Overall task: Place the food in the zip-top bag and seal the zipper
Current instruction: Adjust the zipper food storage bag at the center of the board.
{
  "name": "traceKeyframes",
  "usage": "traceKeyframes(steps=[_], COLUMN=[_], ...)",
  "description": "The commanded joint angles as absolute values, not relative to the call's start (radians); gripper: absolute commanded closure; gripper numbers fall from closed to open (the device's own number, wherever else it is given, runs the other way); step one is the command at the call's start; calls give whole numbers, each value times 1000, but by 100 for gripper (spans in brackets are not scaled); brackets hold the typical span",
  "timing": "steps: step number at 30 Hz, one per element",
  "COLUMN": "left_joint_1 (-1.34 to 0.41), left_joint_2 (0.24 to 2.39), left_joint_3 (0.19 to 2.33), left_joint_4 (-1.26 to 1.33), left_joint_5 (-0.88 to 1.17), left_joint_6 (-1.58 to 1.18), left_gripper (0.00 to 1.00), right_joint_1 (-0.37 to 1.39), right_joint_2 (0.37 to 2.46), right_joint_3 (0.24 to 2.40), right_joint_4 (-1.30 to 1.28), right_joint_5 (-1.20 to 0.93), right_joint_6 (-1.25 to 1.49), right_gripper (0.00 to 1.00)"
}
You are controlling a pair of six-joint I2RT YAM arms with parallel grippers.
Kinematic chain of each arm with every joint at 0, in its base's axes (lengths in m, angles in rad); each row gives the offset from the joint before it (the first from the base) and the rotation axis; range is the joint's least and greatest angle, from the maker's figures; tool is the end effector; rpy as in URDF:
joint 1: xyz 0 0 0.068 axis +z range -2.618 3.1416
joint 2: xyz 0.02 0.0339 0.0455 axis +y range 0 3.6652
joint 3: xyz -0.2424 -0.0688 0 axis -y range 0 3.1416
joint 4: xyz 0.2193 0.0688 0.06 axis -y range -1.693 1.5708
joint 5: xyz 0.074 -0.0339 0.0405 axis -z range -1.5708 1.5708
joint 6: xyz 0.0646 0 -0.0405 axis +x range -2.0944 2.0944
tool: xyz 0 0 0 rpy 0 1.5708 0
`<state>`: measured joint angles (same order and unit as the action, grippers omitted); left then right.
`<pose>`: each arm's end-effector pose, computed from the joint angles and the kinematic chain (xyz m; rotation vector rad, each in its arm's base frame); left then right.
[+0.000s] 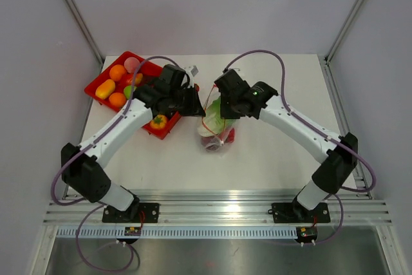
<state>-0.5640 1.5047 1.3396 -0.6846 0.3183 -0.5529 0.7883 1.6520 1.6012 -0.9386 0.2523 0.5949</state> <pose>0.2592 -0.1879 0.2768 0.1691 2.5586 -0.8597 0.2488 0.2274 0.2898 -0.1486 2.5255 0.2354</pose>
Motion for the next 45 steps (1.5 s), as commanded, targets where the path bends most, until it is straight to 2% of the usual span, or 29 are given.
traceKeyframes(steps=[1,6,12,15,21,26,32,45], left_joint_1=[-569,-569,-571,-571,-571,-571,-571,-574], left_joint_2=[1338,1299,1403,1428,1345,1316,1322,1339], left_joint_3=[1584,1499,1249,1278,1396,1407,1396,1350], left_joint_4=[-676,-624,-522,-570,-617,-643,-637,-586], left_joint_5=[322,302,373,377,339,319,330,413], left_joint_6=[-511,-529,-578,-552,-508,-488,-485,-462], left_gripper=[100,100,100,100,100,100,100,100], right_joint_1=[801,801,799,799,801,801,801,799], right_joint_2=[1461,1373,1480,1500,1393,1362,1328,1420], right_joint_3=[1735,1659,1473,1482,1589,1649,1617,1572], right_joint_4=[-885,-831,-847,-894,-877,-882,-831,-789], right_joint_5=[224,261,284,299,298,281,267,239], right_joint_6=[580,587,626,640,621,618,620,589], right_gripper=[100,100,100,100,100,100,100,100])
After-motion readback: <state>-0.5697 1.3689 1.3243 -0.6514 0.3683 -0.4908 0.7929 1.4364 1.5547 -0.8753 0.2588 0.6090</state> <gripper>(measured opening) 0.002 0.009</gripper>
